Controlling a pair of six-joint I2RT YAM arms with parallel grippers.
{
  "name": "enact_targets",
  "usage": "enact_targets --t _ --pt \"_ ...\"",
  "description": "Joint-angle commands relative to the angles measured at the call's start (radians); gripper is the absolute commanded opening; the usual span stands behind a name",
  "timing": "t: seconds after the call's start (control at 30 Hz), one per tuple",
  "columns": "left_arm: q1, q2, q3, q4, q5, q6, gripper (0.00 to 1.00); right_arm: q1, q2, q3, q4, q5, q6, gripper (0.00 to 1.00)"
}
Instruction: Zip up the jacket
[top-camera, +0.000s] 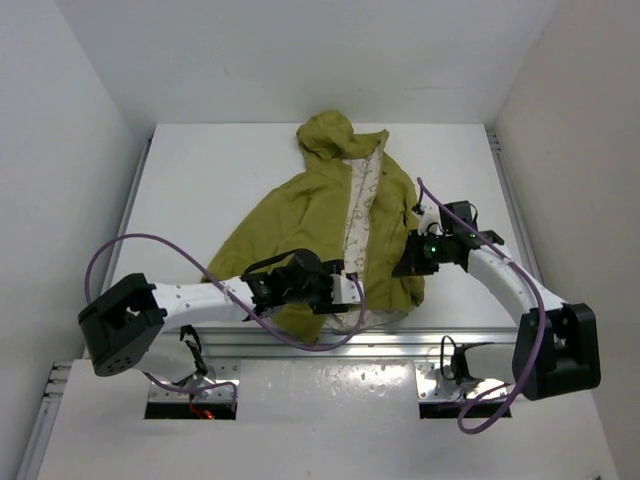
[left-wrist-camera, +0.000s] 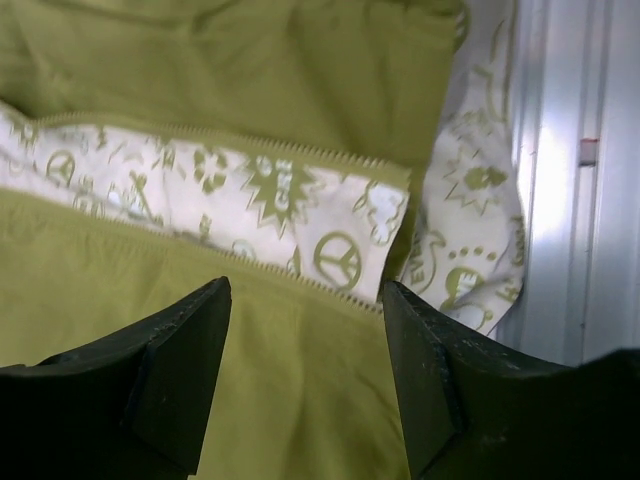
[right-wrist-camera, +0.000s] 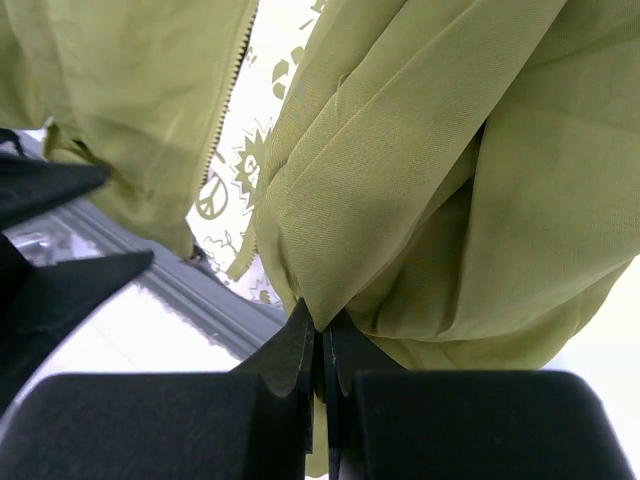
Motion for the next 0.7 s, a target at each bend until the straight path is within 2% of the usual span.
enact_targets --t 0.0,0.27,0.37,0.43,0.5,0.67 --pt "-0.018 0.002 0.041 0.039 0.113 0.044 0.68 -0.006 -0.039 0.002 0.021 -0.054 0.061 0.0" --pt "-0.062 -0.037 0.012 -0.012 0.197 0.035 0.68 -0.024 -0.028 0.01 0.027 -0.067 0.104 0.0" --pt "-0.088 -0.023 0.001 0.034 0.148 0.026 0.68 -0.03 -0.033 0.006 0.033 -0.076 0.129 0.0" --pt "-0.111 0.006 0.001 0.057 0.118 0.006 0.63 -0.032 -0.042 -0.005 0.05 -0.091 0.155 0.0" --pt "-0.13 0.032 0.001 0.083 0.036 -0.023 0.62 -0.032 -0.046 -0.011 0.05 -0.105 0.162 0.0" --pt "-0.13 0.123 0.056 0.105 -0.062 -0.075 0.58 -0.037 -0.06 -0.024 0.05 -0.131 0.184 0.0"
